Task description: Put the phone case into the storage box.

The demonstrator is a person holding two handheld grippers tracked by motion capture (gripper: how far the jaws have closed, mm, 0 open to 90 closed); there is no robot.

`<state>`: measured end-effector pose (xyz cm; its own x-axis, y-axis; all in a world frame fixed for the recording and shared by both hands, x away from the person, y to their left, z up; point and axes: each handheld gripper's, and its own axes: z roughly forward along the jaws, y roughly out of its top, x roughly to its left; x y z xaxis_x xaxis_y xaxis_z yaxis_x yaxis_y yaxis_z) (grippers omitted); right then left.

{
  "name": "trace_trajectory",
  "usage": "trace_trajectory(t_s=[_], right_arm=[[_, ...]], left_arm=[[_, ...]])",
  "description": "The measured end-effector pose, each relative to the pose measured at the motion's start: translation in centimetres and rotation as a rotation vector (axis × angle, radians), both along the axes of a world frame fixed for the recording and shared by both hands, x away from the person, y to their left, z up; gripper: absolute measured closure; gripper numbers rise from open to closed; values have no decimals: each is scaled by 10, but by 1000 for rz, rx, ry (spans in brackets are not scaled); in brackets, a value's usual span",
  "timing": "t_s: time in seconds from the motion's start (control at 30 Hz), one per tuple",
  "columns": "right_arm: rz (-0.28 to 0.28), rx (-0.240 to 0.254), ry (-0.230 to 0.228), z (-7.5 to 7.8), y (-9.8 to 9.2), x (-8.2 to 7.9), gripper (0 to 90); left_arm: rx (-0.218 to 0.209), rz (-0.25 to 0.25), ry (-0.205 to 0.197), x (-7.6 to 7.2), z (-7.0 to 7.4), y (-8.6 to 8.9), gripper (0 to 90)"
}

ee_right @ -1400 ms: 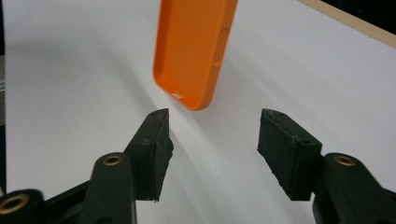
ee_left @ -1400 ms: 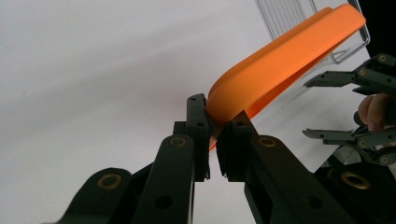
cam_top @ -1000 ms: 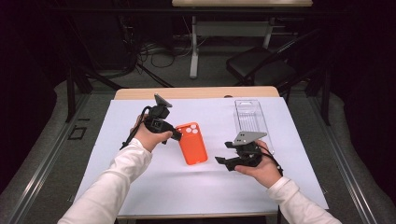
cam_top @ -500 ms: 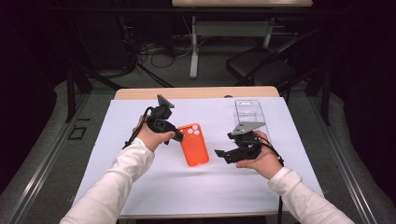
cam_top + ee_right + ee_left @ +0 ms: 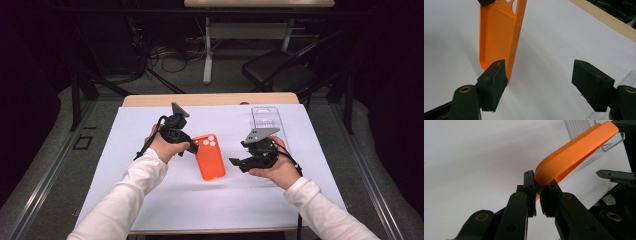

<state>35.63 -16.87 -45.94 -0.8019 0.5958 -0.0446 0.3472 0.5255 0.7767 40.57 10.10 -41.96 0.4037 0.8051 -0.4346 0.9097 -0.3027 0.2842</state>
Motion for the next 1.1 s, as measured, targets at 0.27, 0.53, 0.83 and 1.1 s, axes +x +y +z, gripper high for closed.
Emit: trace_trajectory(t_s=[0.27, 0.53, 0.83, 1.1], right_arm=[[21, -20, -18, 8, 7, 2, 357], [36, -41, -28, 15, 18, 3, 451], [33, -58, -41, 18, 23, 3, 461], [35, -94, -59, 24, 27, 1, 493]], left_arm=[[17, -18, 2, 0, -3, -10, 842], [22, -43, 7, 0, -6, -20, 842], [30, -59, 8, -1, -6, -28, 842], [35, -66, 4, -2, -7, -30, 842]])
